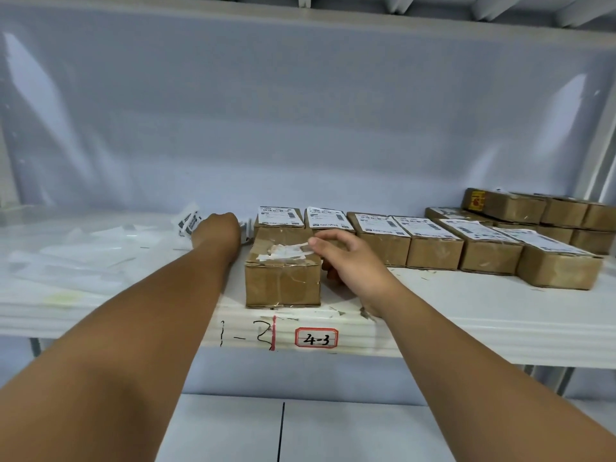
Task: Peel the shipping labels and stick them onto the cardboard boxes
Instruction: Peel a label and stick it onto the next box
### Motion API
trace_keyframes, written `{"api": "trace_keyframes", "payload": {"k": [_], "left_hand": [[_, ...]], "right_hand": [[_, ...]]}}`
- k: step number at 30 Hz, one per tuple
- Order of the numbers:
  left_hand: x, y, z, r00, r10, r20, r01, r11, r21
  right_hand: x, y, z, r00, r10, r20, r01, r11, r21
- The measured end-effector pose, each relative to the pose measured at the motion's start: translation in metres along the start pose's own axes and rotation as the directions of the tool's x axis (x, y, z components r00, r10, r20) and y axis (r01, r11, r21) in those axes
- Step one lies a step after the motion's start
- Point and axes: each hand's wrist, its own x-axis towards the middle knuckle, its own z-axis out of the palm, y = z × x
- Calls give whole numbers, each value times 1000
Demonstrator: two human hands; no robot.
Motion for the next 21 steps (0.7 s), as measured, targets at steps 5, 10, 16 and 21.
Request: {"api": "trace_keyframes", "payload": {"k": [5,10,16,21], "left_hand": [[-6,-2,-3,1000,-1,1,1,993,-118],[-7,-11,-5,988,-127,-85,94,943,-318],[-11,-7,-13,959,-140,-247,-6,859,-512],[-7,-4,-1,950,61,-305,-184,901,-393]], "right_hand": [[-3,-3,1,1000,10,-3,-10,1000,-14],[-6,-5,1,1000,13,-8,-14,1000,-11],[-6,-4,0,1000,15,-5,-15,1000,0],[-4,-3,1,1000,9,-10,-9,1000,12]]}}
